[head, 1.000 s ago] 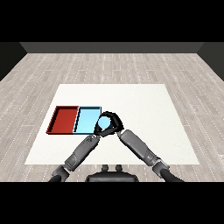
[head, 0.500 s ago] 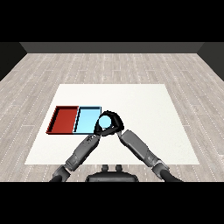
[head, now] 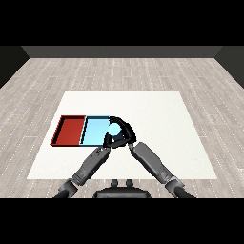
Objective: Pick the blue can and put it in the blue box
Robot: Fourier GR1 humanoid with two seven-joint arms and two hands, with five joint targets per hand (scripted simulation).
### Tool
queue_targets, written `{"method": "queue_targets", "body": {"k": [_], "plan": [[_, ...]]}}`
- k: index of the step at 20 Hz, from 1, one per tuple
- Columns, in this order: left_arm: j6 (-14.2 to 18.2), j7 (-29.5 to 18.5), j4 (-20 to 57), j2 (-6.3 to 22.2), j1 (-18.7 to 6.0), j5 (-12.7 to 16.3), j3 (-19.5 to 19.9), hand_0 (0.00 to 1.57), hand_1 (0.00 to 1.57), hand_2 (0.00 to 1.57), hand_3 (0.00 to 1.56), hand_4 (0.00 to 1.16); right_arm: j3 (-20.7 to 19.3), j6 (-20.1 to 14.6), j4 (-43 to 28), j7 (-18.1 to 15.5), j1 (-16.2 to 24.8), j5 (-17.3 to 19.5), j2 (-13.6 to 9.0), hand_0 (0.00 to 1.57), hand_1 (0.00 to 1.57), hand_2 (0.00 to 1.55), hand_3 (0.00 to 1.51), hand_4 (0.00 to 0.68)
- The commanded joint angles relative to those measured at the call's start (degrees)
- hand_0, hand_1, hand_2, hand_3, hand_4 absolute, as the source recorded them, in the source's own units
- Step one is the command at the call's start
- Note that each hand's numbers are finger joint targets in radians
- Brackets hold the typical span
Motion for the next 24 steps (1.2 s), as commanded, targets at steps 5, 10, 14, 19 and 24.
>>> {"method": "queue_targets", "body": {"k": [5,10,14,19,24], "plan": [[1.86,1.75,0.82,-0.43,-1.9,-2.67,0.99,1.57,1.57,1.56,1.49,1.14,1.85,-3.48,-2.49,1.68,-0.13,-1.02,0.36,0.0,0.0,0.0,0.0,0.0],[-2.75,0.77,0.35,0.3,0.34,-5.45,4.91,1.57,1.57,1.57,1.51,1.13,-8.55,6.78,-5.33,4.21,2.18,0.36,-0.89,0.0,0.0,0.0,0.0,0.0],[-0.13,0.78,-0.45,-0.4,2.48,-9.16,4.39,1.57,1.57,1.57,1.5,1.13,-6.93,7.7,-15.17,5.37,11.76,2.13,-3.92,0.0,0.0,0.0,0.0,0.0],[-1.74,1.81,0.01,-0.36,1.44,-9.19,6.97,1.57,1.57,1.57,1.49,1.13,-8.38,7.58,-16.88,3.37,16.42,4.5,-1.91,0.0,0.0,0.0,0.0,0.0],[-1.12,0.81,-0.16,1.71,3.9,-10.62,7.18,1.57,1.57,1.57,1.49,1.13,-15.03,9.75,-26.16,2.75,21.63,-0.16,-6.64,0.0,0.0,0.0,0.0,0.0]]}}
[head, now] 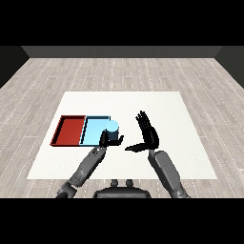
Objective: Pick the blue can and put it in the blue box
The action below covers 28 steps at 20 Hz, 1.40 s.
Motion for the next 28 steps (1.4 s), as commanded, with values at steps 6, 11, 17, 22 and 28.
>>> {"method": "queue_targets", "body": {"k": [6,11,17,22,28], "plan": [[-1.34,4.32,5.17,4.9,-5.45,-1.73,5.94,1.57,1.57,1.57,1.51,1.13,-12.8,3.81,-11.29,0.78,7.82,-6.54,-7.81,0.0,0.0,0.0,0.0,0.0],[-1.31,6.3,9.81,8.24,-5.53,-1.12,10.91,1.57,1.57,1.57,1.49,1.13,-13.05,4.14,-6.32,-3.59,10.69,-4.48,-5.66,0.0,0.0,0.0,0.0,0.0],[-6.63,9.73,23.61,16.05,-10.37,0.39,16.63,1.57,1.57,1.57,1.51,1.09,-12.27,1.73,-6.78,-2.96,10.83,-2.36,-4.38,0.0,0.0,0.0,0.0,0.0],[-3.28,13.33,35.27,14.75,-17.78,-2.75,17.36,1.57,1.57,1.57,1.49,1.05,-14.45,1.93,-3.09,-1.35,7.54,-2.64,-4.85,0.0,0.0,0.0,0.0,0.0],[-2.1,16.65,45.22,12.61,-20.5,-7.17,14.81,1.57,1.57,1.5,1.38,0.99,-16.97,4.92,6.08,-5.52,5.23,-3.95,-3.9,0.0,0.0,0.0,0.0,0.0]]}}
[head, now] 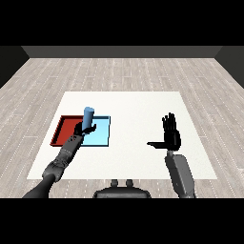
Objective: Pick the blue can and put it in the blue box
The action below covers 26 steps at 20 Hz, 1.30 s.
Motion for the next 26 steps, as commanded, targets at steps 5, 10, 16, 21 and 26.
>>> {"method": "queue_targets", "body": {"k": [5,10,16,21,26], "plan": [[1.25,1.12,11.27,-4.14,-1.39,-3.87,-1.29,1.44,1.44,1.35,0.99,0.86,-1.0,-0.2,3.52,0.06,-1.92,-0.15,1.41,0.0,0.0,0.0,0.0,0.0],[-3.16,6.45,13.14,-5.85,-1.06,-2.76,-0.16,1.57,1.57,1.43,0.0,0.78,-2.3,2.63,3.74,-0.38,-1.5,-1.99,0.24,0.0,0.0,0.0,0.0,0.0],[-4.24,8.16,14.62,-3.78,-2.81,-5.76,-2.1,0.0,0.0,0.0,0.0,0.59,-1.32,2.53,4.55,-2.83,-0.56,-0.44,2.02,0.0,0.0,0.0,0.0,0.0],[6.03,3.34,12.35,-4.2,-0.3,-5.76,-1.11,0.0,0.0,0.0,0.0,0.0,-2.97,5.75,2.05,-0.95,1.68,-3.29,0.11,0.0,0.0,0.0,0.0,0.0],[17.66,-10.92,2.22,-4.65,0.56,1.01,6.47,0.0,0.0,0.0,0.0,0.0,-1.79,5.97,2.02,-2.4,2.22,-3.07,1.77,0.0,0.0,0.0,0.0,0.0]]}}
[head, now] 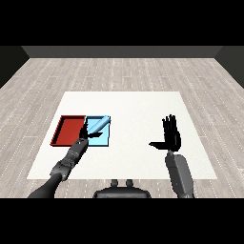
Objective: Pick the blue can and put it in the blue box
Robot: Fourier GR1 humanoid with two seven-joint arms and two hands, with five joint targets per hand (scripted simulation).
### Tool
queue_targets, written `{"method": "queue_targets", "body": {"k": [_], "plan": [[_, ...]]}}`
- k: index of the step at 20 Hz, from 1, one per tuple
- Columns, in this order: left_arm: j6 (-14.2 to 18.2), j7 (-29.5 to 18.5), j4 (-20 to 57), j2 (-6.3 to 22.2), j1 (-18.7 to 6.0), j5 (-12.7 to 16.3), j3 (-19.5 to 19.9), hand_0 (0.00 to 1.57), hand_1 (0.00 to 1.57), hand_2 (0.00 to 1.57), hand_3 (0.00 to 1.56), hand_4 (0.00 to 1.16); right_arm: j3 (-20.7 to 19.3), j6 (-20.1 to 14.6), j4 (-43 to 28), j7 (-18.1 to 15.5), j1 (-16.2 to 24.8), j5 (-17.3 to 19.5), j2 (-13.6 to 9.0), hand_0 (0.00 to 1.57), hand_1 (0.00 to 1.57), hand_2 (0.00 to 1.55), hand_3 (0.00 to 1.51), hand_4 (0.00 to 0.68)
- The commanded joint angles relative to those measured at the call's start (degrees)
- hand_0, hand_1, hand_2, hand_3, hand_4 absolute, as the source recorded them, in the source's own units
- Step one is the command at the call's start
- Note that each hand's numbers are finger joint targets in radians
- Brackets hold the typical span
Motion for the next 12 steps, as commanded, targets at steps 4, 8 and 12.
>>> {"method": "queue_targets", "body": {"k": [4,8,12], "plan": [[0.47,-20.49,-15.18,1.66,3.13,4.56,5.1,0.0,0.0,0.0,0.0,0.0,-0.08,-0.08,-0.13,0.04,-1.63,-0.06,0.5,0.0,0.0,0.0,0.0,0.0],[-7.05,-29.67,-24.84,-0.47,8.76,5.65,4.08,0.0,0.0,0.0,0.0,0.0,-0.93,0.82,-1.1,2.08,0.59,0.09,-2.4,0.0,0.0,0.0,0.0,0.0],[-13.6,-32.97,-36.68,-3.14,16.77,7.35,1.48,0.0,0.0,0.0,0.0,0.0,1.03,0.73,-1.38,0.41,2.9,1.86,-1.01,0.0,0.0,0.0,0.0,0.0]]}}
